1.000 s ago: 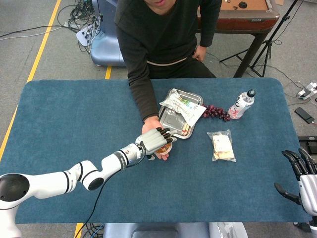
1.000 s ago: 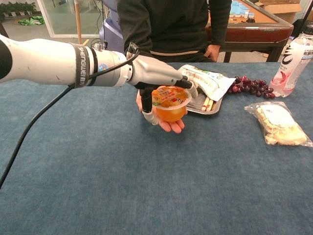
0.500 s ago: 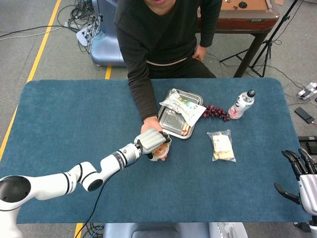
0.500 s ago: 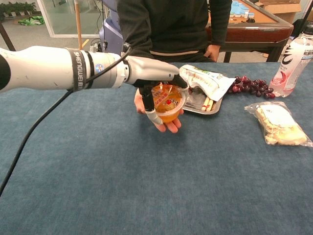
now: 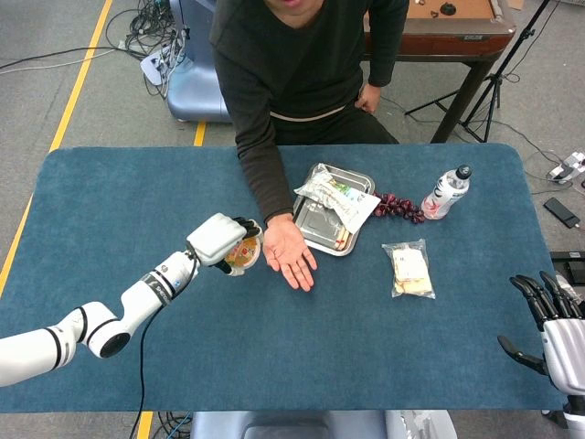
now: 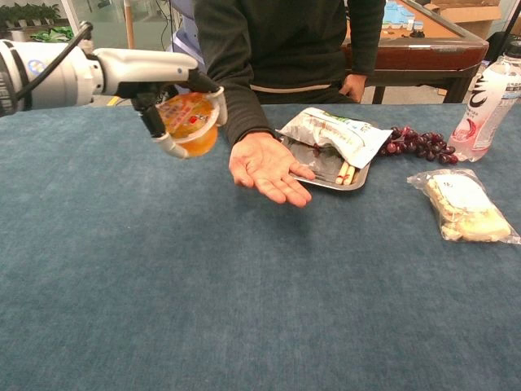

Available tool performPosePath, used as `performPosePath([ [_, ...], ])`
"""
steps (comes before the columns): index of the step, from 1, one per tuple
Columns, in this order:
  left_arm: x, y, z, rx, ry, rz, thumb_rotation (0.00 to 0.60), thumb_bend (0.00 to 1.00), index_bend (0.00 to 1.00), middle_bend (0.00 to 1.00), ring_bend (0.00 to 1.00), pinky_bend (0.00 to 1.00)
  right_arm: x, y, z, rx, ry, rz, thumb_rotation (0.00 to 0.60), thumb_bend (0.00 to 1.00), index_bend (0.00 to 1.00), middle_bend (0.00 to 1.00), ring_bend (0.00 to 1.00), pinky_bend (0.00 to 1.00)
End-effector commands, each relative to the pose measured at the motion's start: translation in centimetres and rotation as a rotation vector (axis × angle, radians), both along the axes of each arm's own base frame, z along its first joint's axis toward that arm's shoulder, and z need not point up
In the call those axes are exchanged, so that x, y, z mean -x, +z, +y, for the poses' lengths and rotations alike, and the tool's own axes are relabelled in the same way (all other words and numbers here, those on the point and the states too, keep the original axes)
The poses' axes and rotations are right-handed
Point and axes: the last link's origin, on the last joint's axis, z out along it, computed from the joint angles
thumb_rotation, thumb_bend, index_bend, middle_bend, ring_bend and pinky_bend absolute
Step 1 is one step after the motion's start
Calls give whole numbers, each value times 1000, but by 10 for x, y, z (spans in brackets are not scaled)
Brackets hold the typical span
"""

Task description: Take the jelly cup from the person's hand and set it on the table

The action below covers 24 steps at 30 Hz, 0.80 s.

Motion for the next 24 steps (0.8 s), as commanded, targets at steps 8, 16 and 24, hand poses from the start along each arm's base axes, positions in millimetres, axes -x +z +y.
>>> performPosePath([
  [8, 49, -13, -3, 3, 68, 125, 600, 172, 385, 306, 314, 648, -3, -2, -2, -10, 10, 4, 600, 154, 126, 148, 0, 163],
  [16, 65, -37, -3, 33, 124, 168, 600, 173, 377, 285, 312, 623, -3, -4, -3, -17, 5, -3, 600, 154, 126, 148, 0, 163],
  [24, 70, -48, -4, 72, 196, 174, 600, 172, 22, 2, 2, 318, -4, -1, -2, -6, 6, 2, 600, 154, 126, 148, 0, 163],
])
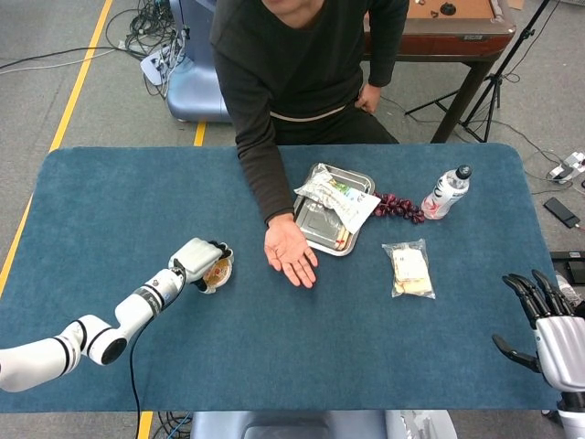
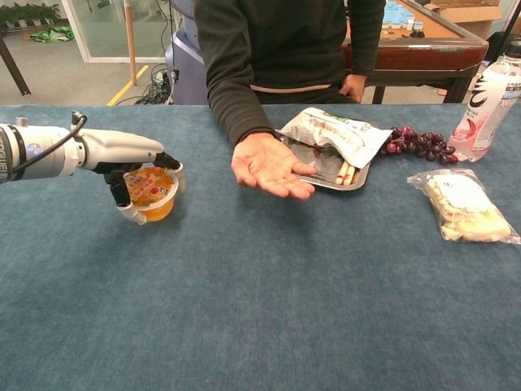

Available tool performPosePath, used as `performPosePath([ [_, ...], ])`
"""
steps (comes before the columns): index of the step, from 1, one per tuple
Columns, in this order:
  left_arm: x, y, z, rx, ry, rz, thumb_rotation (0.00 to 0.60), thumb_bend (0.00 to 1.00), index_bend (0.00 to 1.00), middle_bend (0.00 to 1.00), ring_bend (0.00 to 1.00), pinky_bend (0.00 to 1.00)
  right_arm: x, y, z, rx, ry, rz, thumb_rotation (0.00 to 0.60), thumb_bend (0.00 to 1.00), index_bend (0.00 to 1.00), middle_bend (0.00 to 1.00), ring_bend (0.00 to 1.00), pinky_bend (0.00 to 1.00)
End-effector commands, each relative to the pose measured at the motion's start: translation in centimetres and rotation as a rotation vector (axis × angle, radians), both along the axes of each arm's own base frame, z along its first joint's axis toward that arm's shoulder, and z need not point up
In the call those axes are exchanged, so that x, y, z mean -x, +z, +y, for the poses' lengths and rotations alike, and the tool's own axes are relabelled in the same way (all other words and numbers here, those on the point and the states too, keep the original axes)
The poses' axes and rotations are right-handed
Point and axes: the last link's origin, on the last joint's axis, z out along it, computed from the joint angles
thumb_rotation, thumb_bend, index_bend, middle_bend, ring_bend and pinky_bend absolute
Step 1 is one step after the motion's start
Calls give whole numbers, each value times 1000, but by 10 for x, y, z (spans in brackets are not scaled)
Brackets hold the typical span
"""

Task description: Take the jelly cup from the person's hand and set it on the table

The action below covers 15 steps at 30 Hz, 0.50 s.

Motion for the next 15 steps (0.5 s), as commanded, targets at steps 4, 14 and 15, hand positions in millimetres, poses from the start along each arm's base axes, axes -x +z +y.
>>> performPosePath([
  [4, -5, 10, -2, -48, 23, -75, 600, 172, 0, 0, 0, 245, 0, 1, 1, 3, -1, -4, 600, 155, 126, 148, 0, 163],
  [14, 12, 75, -21, -173, 92, -183, 600, 172, 0, 0, 0, 239, 0, 3, -1, 1, -3, 0, 600, 154, 126, 148, 0, 163],
  [15, 18, 83, -26, -195, 108, -194, 600, 173, 0, 0, 0, 239, 0, 2, -2, -4, -5, 1, 600, 154, 126, 148, 0, 163],
])
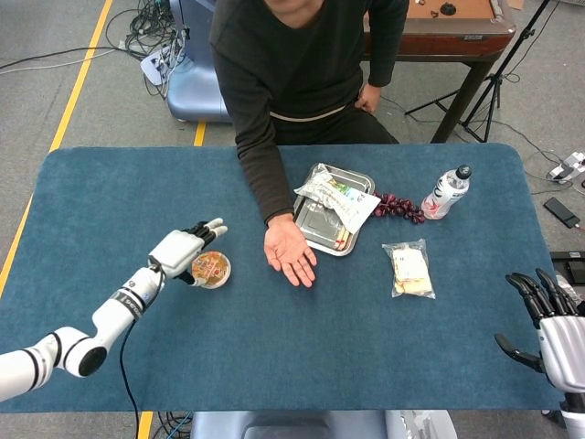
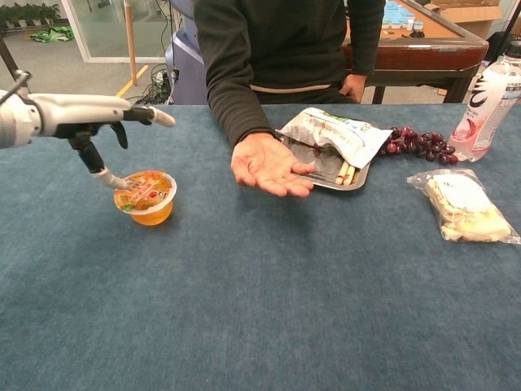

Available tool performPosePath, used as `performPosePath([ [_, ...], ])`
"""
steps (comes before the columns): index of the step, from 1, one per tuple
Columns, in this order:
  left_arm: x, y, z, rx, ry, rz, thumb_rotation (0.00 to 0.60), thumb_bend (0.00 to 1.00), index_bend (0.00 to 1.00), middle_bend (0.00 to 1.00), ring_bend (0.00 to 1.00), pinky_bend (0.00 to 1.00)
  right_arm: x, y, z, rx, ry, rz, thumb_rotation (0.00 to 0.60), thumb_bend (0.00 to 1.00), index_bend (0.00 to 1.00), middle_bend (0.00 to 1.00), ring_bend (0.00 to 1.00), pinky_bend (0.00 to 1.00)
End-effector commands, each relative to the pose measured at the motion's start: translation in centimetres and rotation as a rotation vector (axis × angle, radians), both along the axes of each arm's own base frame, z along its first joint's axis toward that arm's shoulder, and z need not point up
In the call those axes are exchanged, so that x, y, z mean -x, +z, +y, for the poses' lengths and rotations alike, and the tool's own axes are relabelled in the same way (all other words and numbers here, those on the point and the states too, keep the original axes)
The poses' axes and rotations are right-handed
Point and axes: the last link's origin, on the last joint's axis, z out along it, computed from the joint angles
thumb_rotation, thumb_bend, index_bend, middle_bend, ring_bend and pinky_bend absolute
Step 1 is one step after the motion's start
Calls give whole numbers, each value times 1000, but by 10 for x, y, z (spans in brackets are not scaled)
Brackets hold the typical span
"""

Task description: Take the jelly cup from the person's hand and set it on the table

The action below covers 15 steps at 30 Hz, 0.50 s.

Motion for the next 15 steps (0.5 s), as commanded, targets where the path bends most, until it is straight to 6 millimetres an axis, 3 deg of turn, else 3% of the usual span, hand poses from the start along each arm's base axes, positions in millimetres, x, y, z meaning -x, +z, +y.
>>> performPosePath([
  [1, 18, 29, -15, -73, 59, -49, 600, 173, 0, 0, 0, 237, 1, -1, -2, -9, -4, 1, 600, 154, 126, 148, 0, 163],
  [9, 70, 79, -61, -275, 186, -52, 600, 172, 0, 0, 0, 197, 4, -5, -5, -43, -17, -3, 600, 154, 126, 148, 0, 163],
  [15, 106, 96, -107, -409, 285, -19, 600, 172, 0, 0, 0, 165, 4, -13, -9, -83, 1, -17, 600, 154, 126, 148, 0, 163],
])
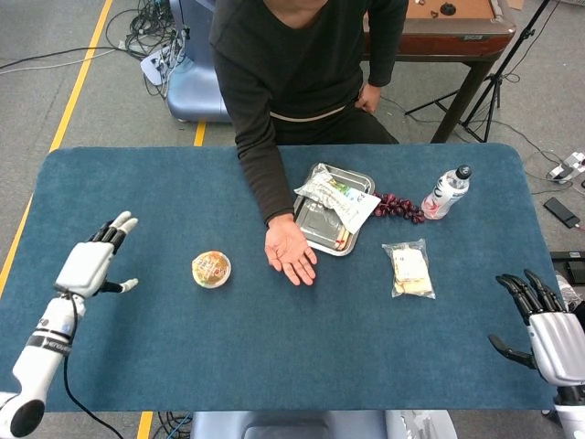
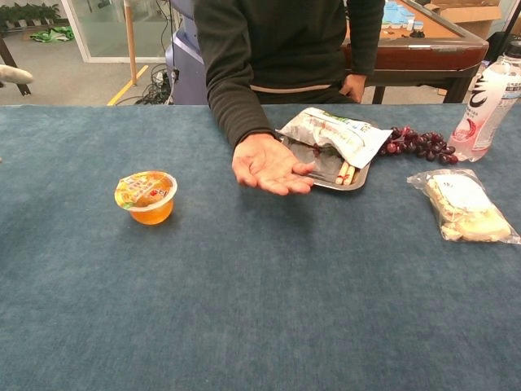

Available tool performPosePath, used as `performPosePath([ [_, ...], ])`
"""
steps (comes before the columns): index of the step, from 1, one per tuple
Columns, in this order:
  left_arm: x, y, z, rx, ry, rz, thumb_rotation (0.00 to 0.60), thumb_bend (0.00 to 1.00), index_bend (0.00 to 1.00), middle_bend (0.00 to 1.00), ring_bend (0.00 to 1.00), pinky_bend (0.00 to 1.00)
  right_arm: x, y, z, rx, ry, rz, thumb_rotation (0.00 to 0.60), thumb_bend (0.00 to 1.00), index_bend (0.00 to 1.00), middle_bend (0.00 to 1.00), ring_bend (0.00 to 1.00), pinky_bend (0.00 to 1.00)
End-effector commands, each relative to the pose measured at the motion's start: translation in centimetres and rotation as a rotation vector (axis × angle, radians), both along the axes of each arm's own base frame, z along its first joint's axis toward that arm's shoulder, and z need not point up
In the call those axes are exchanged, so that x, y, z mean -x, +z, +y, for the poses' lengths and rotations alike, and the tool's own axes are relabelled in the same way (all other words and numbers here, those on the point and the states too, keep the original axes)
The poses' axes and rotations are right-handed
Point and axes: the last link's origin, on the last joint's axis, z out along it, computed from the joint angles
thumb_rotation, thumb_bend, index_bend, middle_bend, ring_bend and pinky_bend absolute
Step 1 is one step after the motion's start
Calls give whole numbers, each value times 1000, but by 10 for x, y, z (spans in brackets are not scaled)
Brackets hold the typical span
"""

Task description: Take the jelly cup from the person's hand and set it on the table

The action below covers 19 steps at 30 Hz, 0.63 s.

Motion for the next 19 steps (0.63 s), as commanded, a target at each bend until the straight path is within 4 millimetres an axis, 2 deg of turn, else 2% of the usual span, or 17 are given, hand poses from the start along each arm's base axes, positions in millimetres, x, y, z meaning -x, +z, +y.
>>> performPosePath([
  [1, 26, 13, -42, -92, 94, 27, 600, 172, 0, 0, 0, 161, -1, -3, -2, -12, 17, -3, 600, 154, 126, 148, 0, 163],
  [6, 34, 18, -82, -169, 128, 22, 600, 172, 0, 0, 0, 147, -5, -8, -6, -31, 39, -8, 600, 154, 126, 148, 0, 163],
  [9, 33, 17, -98, -187, 123, 24, 600, 172, 0, 0, 0, 143, -7, -12, -7, -46, 53, -13, 600, 154, 126, 148, 0, 163],
  [19, 23, 8, -118, -232, 59, 13, 600, 172, 0, 0, 0, 130, -7, -13, -6, -47, 57, -15, 600, 154, 126, 148, 0, 163],
])
